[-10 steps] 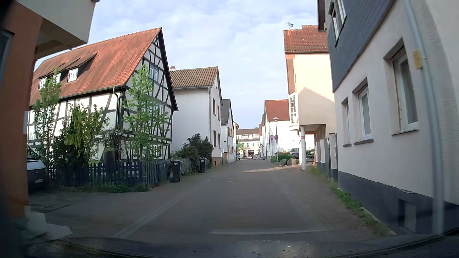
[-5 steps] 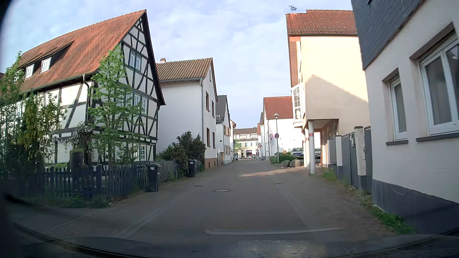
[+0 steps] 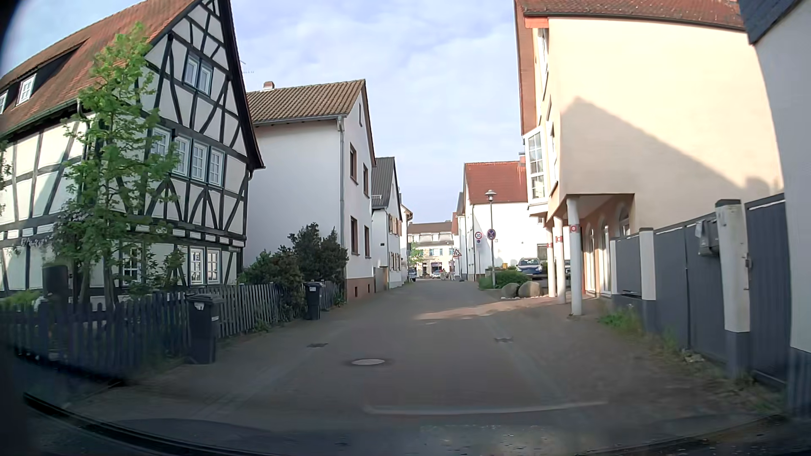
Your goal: Follow the waypoints while adhering to traffic rules and regulations
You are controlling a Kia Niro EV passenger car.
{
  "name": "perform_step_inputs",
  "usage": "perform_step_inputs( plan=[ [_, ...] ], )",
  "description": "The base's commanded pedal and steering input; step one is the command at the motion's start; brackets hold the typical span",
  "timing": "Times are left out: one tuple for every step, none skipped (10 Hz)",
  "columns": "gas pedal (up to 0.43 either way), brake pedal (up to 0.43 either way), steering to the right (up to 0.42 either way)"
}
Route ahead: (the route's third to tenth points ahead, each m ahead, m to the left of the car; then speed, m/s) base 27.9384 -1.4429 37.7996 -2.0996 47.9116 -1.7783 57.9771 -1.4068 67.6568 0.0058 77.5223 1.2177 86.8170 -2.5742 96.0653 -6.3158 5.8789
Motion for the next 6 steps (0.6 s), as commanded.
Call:
perform_step_inputs(
  plan=[
    [0.067,0.0,0.006],
    [0.067,0.0,0.006],
    [0.067,0.0,0.006],
    [0.067,0.0,0.006],
    [0.067,0.0,0.006],
    [0.067,0.0,0.005]
  ],
)
